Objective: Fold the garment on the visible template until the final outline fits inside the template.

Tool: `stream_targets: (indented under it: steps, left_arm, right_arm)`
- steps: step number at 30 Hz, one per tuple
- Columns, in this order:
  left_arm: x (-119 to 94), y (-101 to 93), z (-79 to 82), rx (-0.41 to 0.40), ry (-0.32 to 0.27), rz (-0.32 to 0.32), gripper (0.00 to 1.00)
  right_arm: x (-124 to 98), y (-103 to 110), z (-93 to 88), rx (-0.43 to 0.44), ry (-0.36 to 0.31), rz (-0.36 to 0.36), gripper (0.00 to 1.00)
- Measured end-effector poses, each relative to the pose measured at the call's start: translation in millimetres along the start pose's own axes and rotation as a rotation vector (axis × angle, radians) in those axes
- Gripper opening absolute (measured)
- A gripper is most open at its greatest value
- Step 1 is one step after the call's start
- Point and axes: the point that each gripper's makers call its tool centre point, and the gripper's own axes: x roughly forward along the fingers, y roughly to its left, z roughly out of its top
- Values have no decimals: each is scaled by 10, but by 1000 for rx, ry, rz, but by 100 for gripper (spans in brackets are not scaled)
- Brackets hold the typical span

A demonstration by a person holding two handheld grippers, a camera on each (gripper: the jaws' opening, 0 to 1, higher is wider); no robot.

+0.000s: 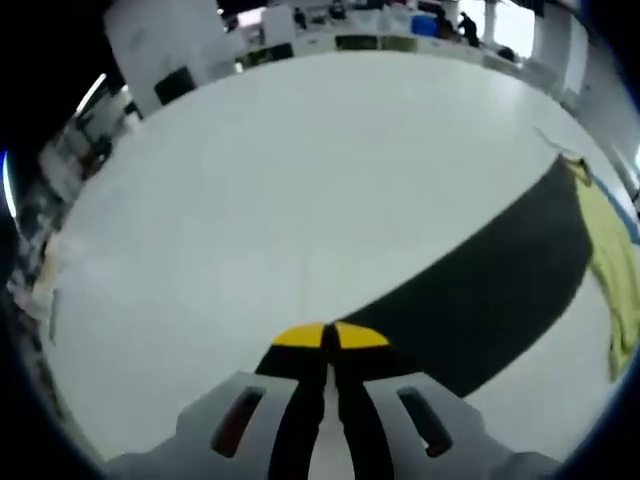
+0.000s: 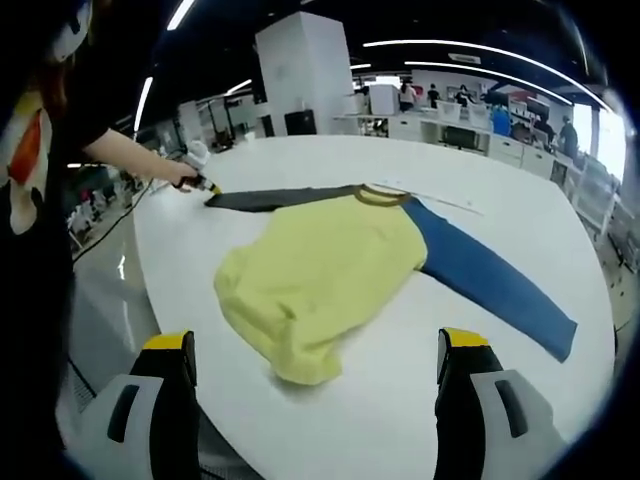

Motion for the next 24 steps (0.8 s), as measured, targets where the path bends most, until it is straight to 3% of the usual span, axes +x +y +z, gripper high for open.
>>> stream_targets:
  steps: [13,24]
  left_arm:
    - [-42,106,-5,3,28,11,2]
    - [-264,239,-128,-15,49,42,9]
  right_arm:
    - [-14,55,18,4,0,-2,100]
    - [-54,48,87,-12,-12,-1,100]
